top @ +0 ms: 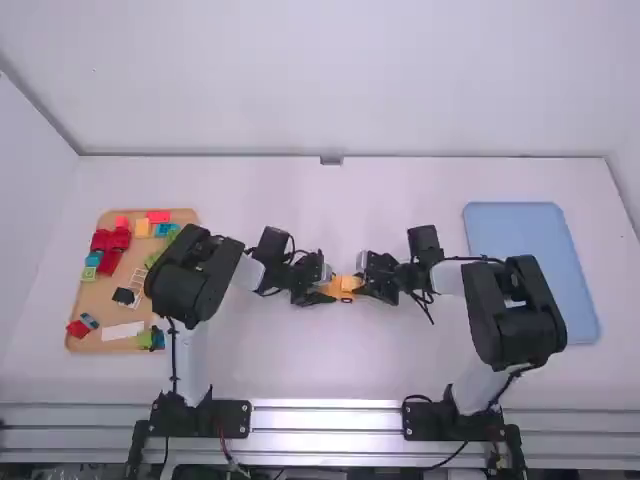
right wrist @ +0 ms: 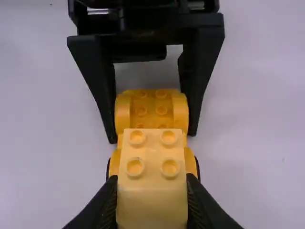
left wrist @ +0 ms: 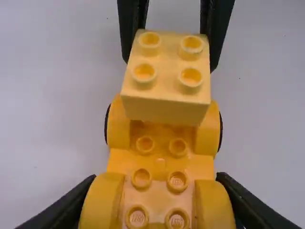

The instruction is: Assemble lego blocks to make yellow taxi

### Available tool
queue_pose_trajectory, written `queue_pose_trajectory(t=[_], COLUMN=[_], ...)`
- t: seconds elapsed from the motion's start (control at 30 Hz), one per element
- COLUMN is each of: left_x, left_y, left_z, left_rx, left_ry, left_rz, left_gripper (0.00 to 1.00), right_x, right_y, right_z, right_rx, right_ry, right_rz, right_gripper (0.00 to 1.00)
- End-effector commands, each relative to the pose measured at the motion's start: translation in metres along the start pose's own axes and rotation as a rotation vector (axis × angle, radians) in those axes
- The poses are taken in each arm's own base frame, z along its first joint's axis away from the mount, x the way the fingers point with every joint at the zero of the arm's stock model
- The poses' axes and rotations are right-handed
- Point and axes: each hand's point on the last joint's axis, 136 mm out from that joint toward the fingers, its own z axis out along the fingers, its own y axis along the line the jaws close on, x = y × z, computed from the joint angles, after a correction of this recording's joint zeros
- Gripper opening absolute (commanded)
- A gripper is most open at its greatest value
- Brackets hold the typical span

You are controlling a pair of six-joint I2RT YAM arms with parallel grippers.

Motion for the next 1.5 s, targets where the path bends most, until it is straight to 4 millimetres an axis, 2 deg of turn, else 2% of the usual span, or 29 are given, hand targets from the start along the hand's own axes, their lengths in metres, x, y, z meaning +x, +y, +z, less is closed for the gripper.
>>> queue_pose_trajectory(t=[0.0,0.3,0.53,0.57,0.6,0.63,0.67,0.73,0.83,0.97,1.03,1.1,1.13,1.17,1.2,1.23,1.47], left_x=[0.009,0.007,0.007,0.007,0.007,0.007,0.008,0.008,0.008,0.008,0.009,0.012,0.012,0.012,0.011,0.011,0.011], left_y=[-0.012,-0.014,-0.014,-0.014,-0.014,-0.014,-0.014,-0.014,-0.014,-0.014,-0.013,-0.011,-0.011,-0.012,-0.011,-0.011,-0.01], left_z=[0.005,0.007,0.007,0.007,0.007,0.007,0.007,0.007,0.007,0.007,0.007,0.007,0.007,0.007,0.007,0.007,0.007], left_rx=[0.022,0.03,0.03,0.03,0.03,0.03,0.029,0.028,0.028,0.028,0.025,0.014,0.014,0.015,0.015,0.015,0.012], left_ry=[0.023,0.022,0.023,0.022,0.023,0.024,0.024,0.025,0.025,0.025,0.03,0.047,0.047,0.046,0.043,0.044,0.045], left_rz=[-0.018,-0.013,-0.014,-0.013,-0.013,-0.013,-0.013,-0.013,-0.012,-0.013,-0.013,-0.015,-0.015,-0.015,-0.013,-0.012,-0.011], left_gripper=[0.57,0.57,0.56,0.57,0.57,0.57,0.57,0.57,0.57,0.57,0.57,0.57,0.57,0.57,0.57,0.57,0.58], right_x=[0.002,0.008,0.011,0.012,0.011,0.011,0.011,0.003,-0.01,-0.029,-0.038,-0.044,-0.043,-0.042,-0.039,-0.035,-0.003], right_y=[-0.003,0.001,-0.003,-0.003,-0.004,-0.004,-0.004,-0.004,-0.005,-0.013,-0.017,-0.022,-0.023,-0.024,-0.024,-0.024,-0.008], right_z=[0.003,0.013,0.01,0.009,0.008,0.007,0.007,0.007,0.007,0.002,-0.004,-0.011,-0.012,-0.013,-0.012,-0.011,0.004], right_rx=[0.004,0.002,0.016,0.017,0.019,0.02,0.02,0.012,0.001,-0.013,-0.024,-0.027,-0.024,-0.022,-0.018,-0.013,-0.026], right_ry=[0.022,0.101,0.107,0.104,0.098,0.094,0.094,0.051,-0.011,-0.087,-0.126,-0.155,-0.15,-0.146,-0.129,-0.11,0.099], right_rz=[-0.005,-0.037,-0.026,-0.022,-0.019,-0.019,-0.019,-0.03,-0.057,-0.07,-0.07,-0.053,-0.043,-0.04,-0.033,-0.028,0.019], right_gripper=[0.05,0.03,0.03,0.09,0.29,0.42,0.48,0.67,0.72,0.73,0.72,0.56,0.4,0.33,0.03,0.0,0.0])
